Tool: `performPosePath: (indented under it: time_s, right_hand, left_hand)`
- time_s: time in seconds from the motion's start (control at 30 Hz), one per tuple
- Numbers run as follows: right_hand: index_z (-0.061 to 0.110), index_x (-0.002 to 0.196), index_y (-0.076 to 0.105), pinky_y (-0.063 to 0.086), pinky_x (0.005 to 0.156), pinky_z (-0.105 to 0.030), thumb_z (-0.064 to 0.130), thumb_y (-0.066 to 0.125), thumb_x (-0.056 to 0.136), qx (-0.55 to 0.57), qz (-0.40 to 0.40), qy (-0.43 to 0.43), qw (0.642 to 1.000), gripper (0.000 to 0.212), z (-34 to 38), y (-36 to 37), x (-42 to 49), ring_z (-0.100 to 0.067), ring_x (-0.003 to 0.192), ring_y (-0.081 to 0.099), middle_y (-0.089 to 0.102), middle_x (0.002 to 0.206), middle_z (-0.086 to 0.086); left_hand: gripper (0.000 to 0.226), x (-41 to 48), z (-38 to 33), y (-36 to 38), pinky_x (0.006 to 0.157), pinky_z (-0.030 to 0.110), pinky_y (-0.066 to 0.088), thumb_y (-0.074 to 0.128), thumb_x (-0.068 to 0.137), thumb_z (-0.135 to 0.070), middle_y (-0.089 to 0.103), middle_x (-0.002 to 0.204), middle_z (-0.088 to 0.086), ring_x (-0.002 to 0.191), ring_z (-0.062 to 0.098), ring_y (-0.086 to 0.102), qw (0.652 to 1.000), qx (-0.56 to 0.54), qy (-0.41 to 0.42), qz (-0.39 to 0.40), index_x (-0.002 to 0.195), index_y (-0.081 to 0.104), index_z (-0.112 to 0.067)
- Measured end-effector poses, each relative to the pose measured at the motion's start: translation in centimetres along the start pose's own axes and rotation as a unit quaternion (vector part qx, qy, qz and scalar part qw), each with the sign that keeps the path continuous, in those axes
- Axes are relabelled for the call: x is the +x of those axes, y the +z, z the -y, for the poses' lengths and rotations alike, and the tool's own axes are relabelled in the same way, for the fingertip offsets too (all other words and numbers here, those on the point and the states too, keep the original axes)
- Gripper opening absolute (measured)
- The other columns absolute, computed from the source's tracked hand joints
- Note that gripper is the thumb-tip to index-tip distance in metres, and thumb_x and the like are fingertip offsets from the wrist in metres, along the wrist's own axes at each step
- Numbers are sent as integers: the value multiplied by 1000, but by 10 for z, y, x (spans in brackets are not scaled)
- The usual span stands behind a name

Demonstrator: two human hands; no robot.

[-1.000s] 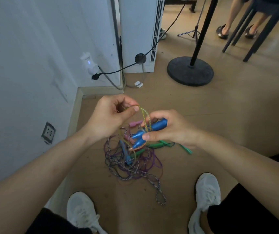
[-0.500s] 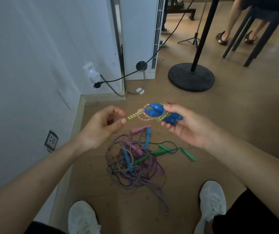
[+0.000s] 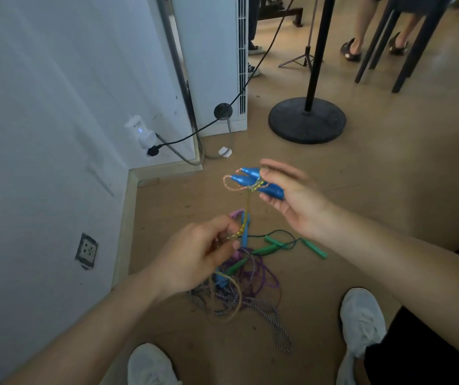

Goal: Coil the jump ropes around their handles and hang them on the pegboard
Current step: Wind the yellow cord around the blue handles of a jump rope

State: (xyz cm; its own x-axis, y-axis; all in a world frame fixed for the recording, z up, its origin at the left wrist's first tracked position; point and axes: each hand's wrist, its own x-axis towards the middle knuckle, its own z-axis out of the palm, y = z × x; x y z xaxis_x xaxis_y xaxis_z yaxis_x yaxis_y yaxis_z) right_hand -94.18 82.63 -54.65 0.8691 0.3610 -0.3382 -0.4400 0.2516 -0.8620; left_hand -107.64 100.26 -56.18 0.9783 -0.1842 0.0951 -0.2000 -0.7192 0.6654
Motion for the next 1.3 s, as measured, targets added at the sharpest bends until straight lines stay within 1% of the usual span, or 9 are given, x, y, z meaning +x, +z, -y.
performPosePath:
  time_s: [0.1, 0.2, 0.3, 0.57, 0.73, 0.83, 0.93, 1.1, 1.3]
  right_hand:
    - [23, 116, 73, 52, 64, -22, 12, 73, 88, -154, 49, -65, 985, 30, -10, -3, -1, -15, 75, 60, 73, 102, -2]
    - [30, 116, 72, 50, 63, -23, 18, 72, 89, -308, 129, -95, 938, 29, -11, -2, -7, -2, 70, 64, 73, 101, 9]
    - [28, 111, 74, 49, 60, -20, 15, 74, 87, -363, 192, -87, 908, 27, -10, 2, -12, -2, 74, 64, 73, 93, 12]
    - [20, 101, 77, 52, 72, -29, 27, 90, 66, -391, 239, -84, 885, 38, -10, 6, -16, -14, 80, 64, 70, 94, -12]
    - [18, 88, 78, 44, 50, -21, 13, 85, 72, -322, 188, -29, 927, 19, -14, 10, -16, -9, 57, 60, 70, 74, 1]
    - [19, 82, 78, 41, 47, -24, 15, 82, 76, -277, 163, 2, 947, 9, -12, 10, -17, -15, 52, 56, 71, 72, 0]
    - [19, 89, 77, 40, 46, -27, 16, 81, 77, -244, 142, 9, 959, 13, -10, 10, -17, -19, 52, 55, 72, 80, -4]
    - [23, 108, 74, 46, 53, -29, 18, 79, 79, -237, 153, 13, 959, 30, -12, 13, -21, -21, 60, 57, 71, 105, -18]
    - [14, 103, 72, 48, 53, -28, 26, 78, 83, -275, 184, 3, 944, 25, -16, 13, -24, -23, 64, 61, 70, 93, -8]
  left_hand:
    - [5, 2, -7, -8, 57, 31, 48, 65, 95, -32, 64, 71, -20, 59, 8, 58, 999, 16, 22, -23, 97, 65, -27]
    - [5, 5, -2, -16, 54, 26, 41, 65, 96, -28, 61, 63, -14, 53, 9, 55, 997, 16, 5, -81, 93, 69, -27]
    - [10, 9, 9, -22, 55, 29, 45, 64, 93, -39, 64, 66, -12, 56, 11, 57, 989, 38, -26, -137, 93, 70, -31]
    - [31, 14, 16, -23, 54, 35, 49, 70, 78, -61, 67, 69, -13, 60, 11, 59, 981, -15, -47, -186, 79, 72, -30]
    - [25, 16, 15, -24, 75, 40, 56, 73, 84, -48, 70, 91, -13, 87, 8, 67, 978, 13, -29, -206, 93, 73, -24]
    - [23, 14, 14, -29, 79, 38, 54, 75, 87, -30, 64, 102, -13, 95, 10, 62, 973, 30, -27, -228, 108, 69, -22]
    - [42, 8, 2, -28, 80, 34, 55, 77, 83, -29, 60, 111, -9, 98, 13, 62, 989, -19, -5, -146, 123, 64, -26]
    - [84, 6, -11, -12, 101, 37, 51, 89, 73, -27, 51, 134, -1, 124, 15, 56, 997, -45, 30, -57, 147, 49, -21]
    - [69, 11, -7, -11, 93, 42, 52, 90, 69, -31, 64, 118, -3, 110, 14, 63, 996, -16, 14, -92, 132, 62, -22]
